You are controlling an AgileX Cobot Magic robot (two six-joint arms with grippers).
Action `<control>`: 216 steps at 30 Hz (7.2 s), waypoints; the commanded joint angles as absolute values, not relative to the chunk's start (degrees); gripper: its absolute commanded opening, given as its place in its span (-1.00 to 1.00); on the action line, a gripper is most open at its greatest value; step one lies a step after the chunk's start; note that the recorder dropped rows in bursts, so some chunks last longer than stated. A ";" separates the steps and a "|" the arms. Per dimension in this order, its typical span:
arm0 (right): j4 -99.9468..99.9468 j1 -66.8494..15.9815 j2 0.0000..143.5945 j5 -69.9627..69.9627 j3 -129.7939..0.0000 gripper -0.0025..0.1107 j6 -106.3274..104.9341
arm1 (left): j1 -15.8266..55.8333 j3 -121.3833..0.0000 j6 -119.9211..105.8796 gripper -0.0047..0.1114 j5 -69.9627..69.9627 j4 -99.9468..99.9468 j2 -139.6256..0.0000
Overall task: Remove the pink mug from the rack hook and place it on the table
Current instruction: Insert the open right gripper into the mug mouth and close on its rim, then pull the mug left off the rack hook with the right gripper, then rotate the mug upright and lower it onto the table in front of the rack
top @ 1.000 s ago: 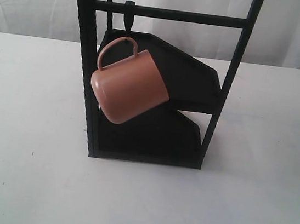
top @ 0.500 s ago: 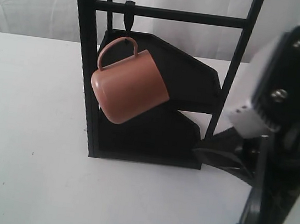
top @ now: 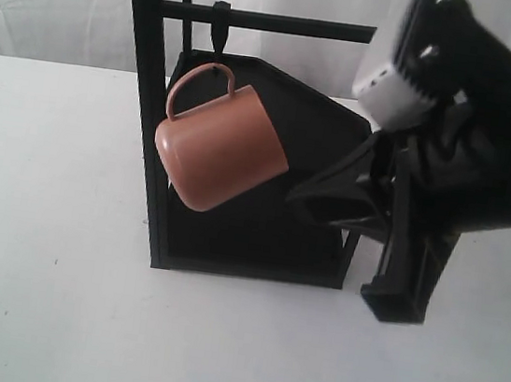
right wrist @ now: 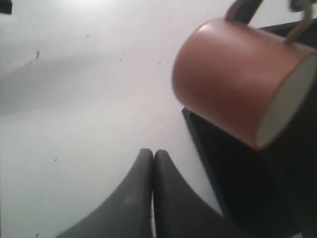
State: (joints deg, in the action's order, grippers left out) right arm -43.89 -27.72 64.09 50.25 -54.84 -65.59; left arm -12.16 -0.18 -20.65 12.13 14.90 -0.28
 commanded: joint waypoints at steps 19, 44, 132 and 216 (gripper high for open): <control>-66.55 -15.99 73.29 59.04 -55.35 -0.88 -83.86 | -11.84 0.00 -20.80 -0.92 12.02 15.44 0.00; -72.62 -15.99 79.09 56.56 -55.21 0.05 -85.21 | -11.84 0.00 -20.80 -0.92 12.02 15.44 0.00; -78.94 -20.67 82.69 62.82 -55.21 -0.96 -90.13 | -11.84 0.00 -20.80 -0.92 12.02 15.44 0.00; -17.78 -46.95 91.11 41.27 -57.89 -0.96 -34.29 | -11.84 0.00 -20.80 -0.92 12.02 15.44 0.00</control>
State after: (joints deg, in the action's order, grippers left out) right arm -17.25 -46.81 90.59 41.25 -57.55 -33.02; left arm -12.16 -0.18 -20.65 12.13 15.01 -0.28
